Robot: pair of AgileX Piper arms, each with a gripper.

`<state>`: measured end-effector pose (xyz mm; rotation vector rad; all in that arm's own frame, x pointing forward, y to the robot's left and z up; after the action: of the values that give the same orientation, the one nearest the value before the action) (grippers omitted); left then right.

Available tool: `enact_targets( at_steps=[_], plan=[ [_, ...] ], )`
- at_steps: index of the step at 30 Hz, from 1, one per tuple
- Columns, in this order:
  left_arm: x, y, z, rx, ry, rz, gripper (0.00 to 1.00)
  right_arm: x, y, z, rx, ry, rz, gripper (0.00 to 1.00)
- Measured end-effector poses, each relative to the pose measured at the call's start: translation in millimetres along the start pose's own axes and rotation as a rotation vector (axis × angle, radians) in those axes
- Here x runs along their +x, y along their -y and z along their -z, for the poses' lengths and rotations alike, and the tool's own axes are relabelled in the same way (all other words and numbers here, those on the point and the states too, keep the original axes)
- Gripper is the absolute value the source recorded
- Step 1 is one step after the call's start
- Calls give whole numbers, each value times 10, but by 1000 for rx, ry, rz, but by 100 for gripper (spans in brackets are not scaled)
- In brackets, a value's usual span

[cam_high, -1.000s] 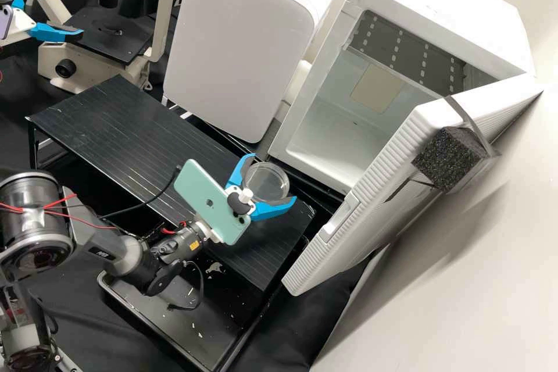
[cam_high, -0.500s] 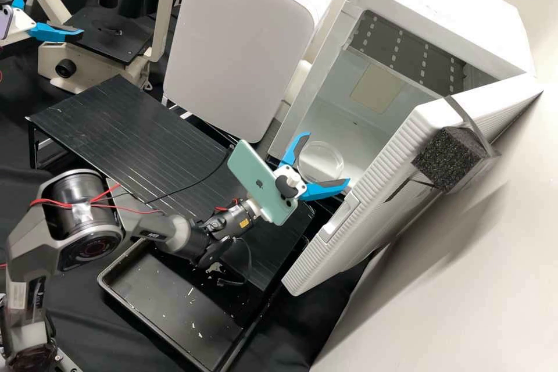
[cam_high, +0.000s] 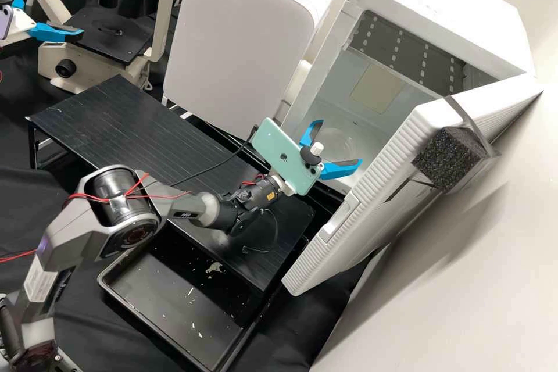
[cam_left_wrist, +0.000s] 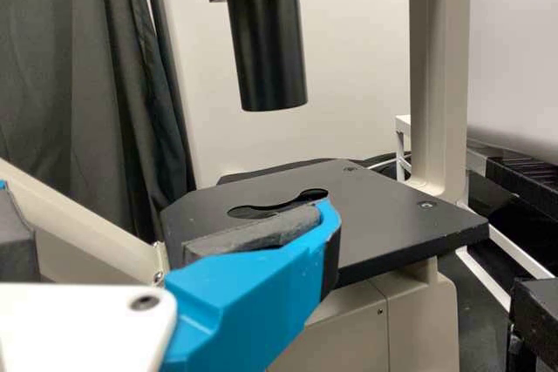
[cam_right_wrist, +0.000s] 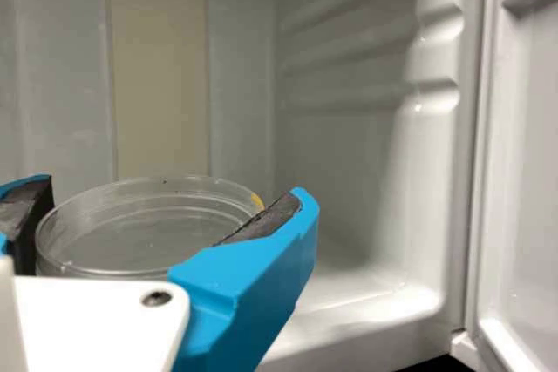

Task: Place the petri dish in the incubator

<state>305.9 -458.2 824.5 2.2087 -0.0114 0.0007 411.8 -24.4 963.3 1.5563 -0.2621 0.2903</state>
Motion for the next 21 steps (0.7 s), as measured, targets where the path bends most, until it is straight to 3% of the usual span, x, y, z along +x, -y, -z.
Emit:
enact_targets(
  at_steps=[2, 21],
  plan=[
    [0, 0, 0, 0, 0, 0, 100, 58, 12, -15, -18, 7, 4, 0],
    [0, 0, 0, 0, 0, 0, 100, 217, 305, -126, -71, 77, 82, 0]
  ],
)
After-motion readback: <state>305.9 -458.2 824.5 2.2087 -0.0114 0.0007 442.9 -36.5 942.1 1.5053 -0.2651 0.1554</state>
